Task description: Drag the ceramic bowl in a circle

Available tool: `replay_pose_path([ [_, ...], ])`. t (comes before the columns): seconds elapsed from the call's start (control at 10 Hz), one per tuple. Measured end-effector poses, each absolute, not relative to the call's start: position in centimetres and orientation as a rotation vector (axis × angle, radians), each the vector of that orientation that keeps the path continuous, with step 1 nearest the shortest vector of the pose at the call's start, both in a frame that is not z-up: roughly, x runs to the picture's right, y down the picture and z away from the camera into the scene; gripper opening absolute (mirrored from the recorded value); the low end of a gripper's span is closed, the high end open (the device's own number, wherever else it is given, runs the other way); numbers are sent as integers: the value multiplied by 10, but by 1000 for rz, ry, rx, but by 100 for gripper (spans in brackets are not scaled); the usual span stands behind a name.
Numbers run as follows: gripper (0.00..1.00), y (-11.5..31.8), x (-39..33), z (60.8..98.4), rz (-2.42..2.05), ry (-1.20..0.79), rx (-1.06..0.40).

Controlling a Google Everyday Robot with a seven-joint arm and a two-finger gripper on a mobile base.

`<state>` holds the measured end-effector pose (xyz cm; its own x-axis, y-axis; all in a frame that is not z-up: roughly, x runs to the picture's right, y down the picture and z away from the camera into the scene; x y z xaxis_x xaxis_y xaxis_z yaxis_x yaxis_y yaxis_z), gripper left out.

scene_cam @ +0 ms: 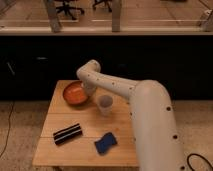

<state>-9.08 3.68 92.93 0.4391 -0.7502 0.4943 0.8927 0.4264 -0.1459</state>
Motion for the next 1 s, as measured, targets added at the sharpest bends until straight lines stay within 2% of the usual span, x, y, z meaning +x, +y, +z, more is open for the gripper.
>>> replay_pose_path([
  [0.3,0,38,-73,927,-1062,-373,-419],
  [0.7,0,43,-99,922,-1064,-372,-409],
  [1.0,0,45,-78,920,-1063,-366,-404],
])
